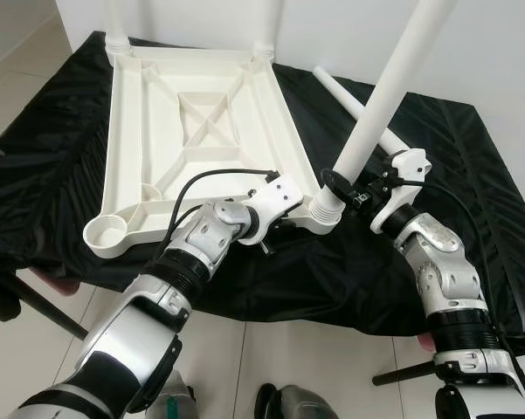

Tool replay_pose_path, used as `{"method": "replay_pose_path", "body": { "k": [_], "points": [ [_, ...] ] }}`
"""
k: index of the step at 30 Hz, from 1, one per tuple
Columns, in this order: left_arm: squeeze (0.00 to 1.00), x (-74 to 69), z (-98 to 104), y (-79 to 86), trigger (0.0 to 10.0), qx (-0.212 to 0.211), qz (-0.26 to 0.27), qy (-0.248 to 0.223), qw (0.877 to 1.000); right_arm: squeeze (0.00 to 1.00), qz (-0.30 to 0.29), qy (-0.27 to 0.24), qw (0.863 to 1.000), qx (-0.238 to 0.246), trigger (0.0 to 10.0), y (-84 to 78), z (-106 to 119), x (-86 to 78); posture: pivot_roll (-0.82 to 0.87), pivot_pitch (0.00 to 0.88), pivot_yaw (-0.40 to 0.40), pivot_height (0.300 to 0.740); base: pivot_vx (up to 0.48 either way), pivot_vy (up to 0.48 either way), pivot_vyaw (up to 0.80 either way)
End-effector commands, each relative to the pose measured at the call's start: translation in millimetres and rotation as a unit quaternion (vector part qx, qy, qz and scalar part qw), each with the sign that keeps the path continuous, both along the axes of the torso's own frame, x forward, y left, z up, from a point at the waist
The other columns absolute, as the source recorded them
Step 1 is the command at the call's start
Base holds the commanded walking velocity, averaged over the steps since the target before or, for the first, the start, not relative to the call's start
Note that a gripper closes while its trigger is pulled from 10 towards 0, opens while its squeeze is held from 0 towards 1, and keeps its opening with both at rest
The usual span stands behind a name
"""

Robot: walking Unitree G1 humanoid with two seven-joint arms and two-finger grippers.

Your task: Building children table

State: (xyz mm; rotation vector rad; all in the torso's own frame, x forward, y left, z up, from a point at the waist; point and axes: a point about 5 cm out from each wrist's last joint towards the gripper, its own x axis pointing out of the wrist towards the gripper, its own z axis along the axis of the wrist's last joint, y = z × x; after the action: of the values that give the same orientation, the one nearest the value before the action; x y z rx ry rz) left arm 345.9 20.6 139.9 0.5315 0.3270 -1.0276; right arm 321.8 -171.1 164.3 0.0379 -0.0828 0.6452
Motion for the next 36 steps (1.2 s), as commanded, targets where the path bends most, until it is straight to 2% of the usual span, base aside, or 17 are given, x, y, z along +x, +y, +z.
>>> {"method": "replay_pose_path", "body": {
  "k": [1, 9, 16, 20, 26, 28, 36],
  "points": [
    [0.00, 3.0, 26.1, -10.5, 10.0, -0.014, -0.016, -0.056, 0.998, 0.00, 0.067, 0.095, 0.993, 0.005, 10.0, 16.8, -42.3, -13.2, 0.06, 0.064, -0.100, 0.740, 0.000, 0.000, 0.00],
    [0.00, 2.0, 27.1, -10.2, 10.0, -0.014, -0.018, -0.056, 0.998, 0.00, 0.054, 0.097, 0.994, 0.007, 10.0, 12.9, -45.7, -9.8, 0.06, 0.067, -0.102, 0.740, 0.000, 0.000, 0.00],
    [0.00, 2.1, 28.0, -9.2, 10.0, -0.015, -0.017, -0.056, 0.998, 0.00, 0.047, 0.083, 0.995, 0.019, 10.0, 20.9, -38.0, -8.2, 0.07, 0.067, -0.102, 0.740, 0.000, 0.000, 0.00],
    [0.00, 1.5, 28.3, -9.4, 10.0, -0.015, -0.018, -0.057, 0.998, 0.00, 0.005, 0.070, 0.997, 0.025, 10.0, 28.6, -28.0, -1.5, 0.07, 0.064, -0.102, 0.740, 0.000, 0.000, 0.00],
    [0.00, 1.4, 28.8, -9.6, 10.0, -0.015, -0.019, -0.058, 0.998, 0.00, -0.009, 0.062, 0.998, 0.026, 10.0, 31.7, -23.7, 0.9, 0.07, 0.064, -0.104, 0.740, 0.000, 0.000, 0.00],
    [0.00, 1.3, 29.9, -9.4, 10.0, -0.015, -0.018, -0.059, 0.998, 0.00, -0.022, 0.046, 0.998, 0.030, 10.0, 36.8, -19.9, 0.0, 0.07, 0.061, -0.106, 0.740, 0.000, 0.000, 0.00],
    [0.00, 1.7, 31.6, -7.6, 10.0, -0.017, -0.015, -0.061, 0.998, 0.00, -0.051, 0.038, 0.997, 0.036, 10.0, 44.7, -22.7, -8.7, 0.07, 0.066, -0.108, 0.740, 0.000, 0.000, 0.00]
  ]
}}
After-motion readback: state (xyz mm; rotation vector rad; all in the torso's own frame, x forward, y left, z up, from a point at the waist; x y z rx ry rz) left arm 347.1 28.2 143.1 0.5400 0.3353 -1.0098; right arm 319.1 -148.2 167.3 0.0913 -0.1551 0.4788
